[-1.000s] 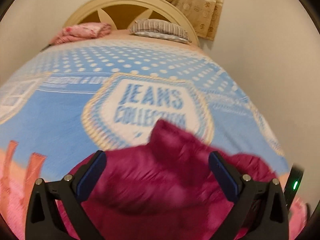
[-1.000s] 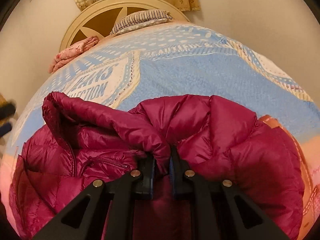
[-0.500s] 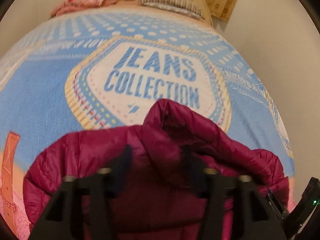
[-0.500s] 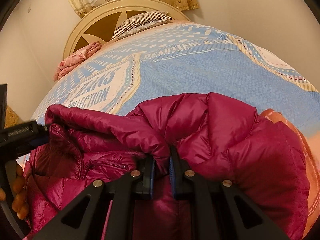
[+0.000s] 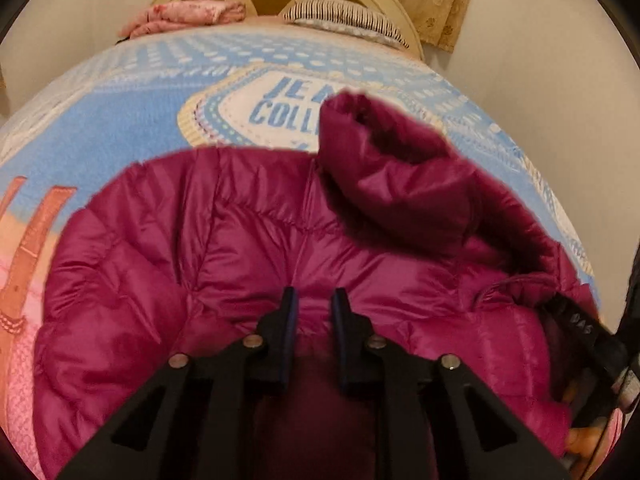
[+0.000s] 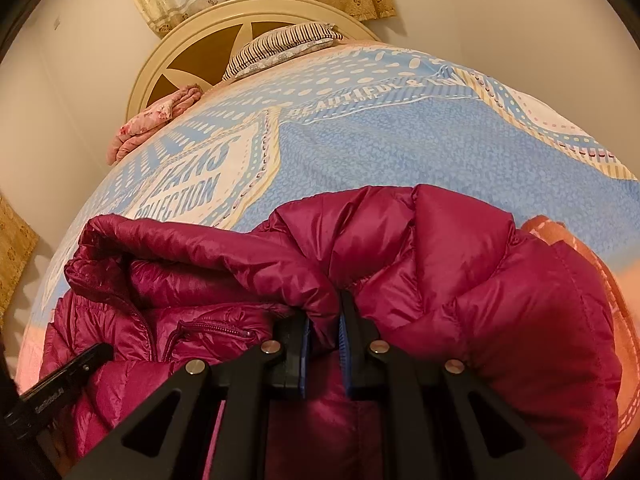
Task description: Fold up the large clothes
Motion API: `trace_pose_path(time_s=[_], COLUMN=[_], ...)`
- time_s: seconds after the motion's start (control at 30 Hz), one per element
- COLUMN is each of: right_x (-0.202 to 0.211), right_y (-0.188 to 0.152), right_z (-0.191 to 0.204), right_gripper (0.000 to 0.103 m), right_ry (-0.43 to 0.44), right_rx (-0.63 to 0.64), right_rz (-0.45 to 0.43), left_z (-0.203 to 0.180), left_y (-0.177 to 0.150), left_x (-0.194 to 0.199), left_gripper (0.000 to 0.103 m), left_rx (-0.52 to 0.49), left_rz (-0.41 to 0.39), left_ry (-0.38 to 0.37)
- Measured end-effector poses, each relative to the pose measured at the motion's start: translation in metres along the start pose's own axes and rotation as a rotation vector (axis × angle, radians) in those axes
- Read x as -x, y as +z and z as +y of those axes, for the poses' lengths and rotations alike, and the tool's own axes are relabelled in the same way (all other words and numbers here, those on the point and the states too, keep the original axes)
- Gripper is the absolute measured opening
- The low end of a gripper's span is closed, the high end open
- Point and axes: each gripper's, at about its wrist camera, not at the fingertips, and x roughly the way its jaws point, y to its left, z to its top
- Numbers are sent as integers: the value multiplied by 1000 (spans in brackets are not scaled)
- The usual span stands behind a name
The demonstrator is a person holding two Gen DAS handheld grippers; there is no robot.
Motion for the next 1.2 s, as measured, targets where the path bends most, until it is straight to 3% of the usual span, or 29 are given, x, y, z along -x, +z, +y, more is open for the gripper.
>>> trace_pose_path(time_s=[0.03, 0.1, 0.17, 0.23, 0.3, 0.33, 0.4, 0.47, 0.53, 0.6, 0.67, 0.77, 0.83, 0.93, 1.03, 1.2], right_x=[0, 0, 0, 0, 0, 0, 0, 0, 0, 0, 0, 0, 0, 0, 0, 13], right_y=[0, 0, 0, 0, 1, 0, 0, 0, 0, 1, 0, 0, 1, 0, 0, 0], right_z=[-1, -1, 0, 0, -1, -1, 0, 0, 0, -1, 0, 0, 0, 0, 1, -8], right_gripper=[11, 11, 11, 11, 11, 11, 11, 11, 11, 11, 11, 11, 11, 12, 13, 19], right_ry=[0, -2, -1, -2, -1, -1, -1, -2, -1, 1, 0, 2, 0, 3, 0, 66], right_rx=[0, 1, 1, 1, 1, -1, 0, 1, 0, -2, -1, -6, -4, -6, -3, -59], right_rz=[0, 0, 0, 0, -1, -1, -1, -1, -1, 0, 0, -1, -1, -1, -3, 48], left_z=[1, 3, 6, 9, 8, 6, 1, 0, 6, 9, 5, 2, 6, 4, 4, 24], left_y=[6, 23, 49, 67, 86, 90, 95, 93, 84, 73, 56, 30, 20, 12, 9, 11], left_x=[10, 25, 36, 36, 19, 10, -14, -41, -52, -40, -16, 4, 3, -22, -26, -25], left_gripper=[20, 33, 98, 103, 103, 101, 77, 41, 14, 14, 13, 13, 12, 18, 19, 19], left_rx=[13, 36, 66, 102, 110, 104, 89, 105, 156, 172, 120, 102, 116, 50, 47, 144], left_rz=[-24, -69, -98, -115, -51, -21, 41, 127, 191, 159, 90, 50, 43, 8, -47, -65], left_ry=[-58, -116, -135, -137, -130, -122, -97, -66, -112, -138, -108, -102, -77, 48, 70, 3])
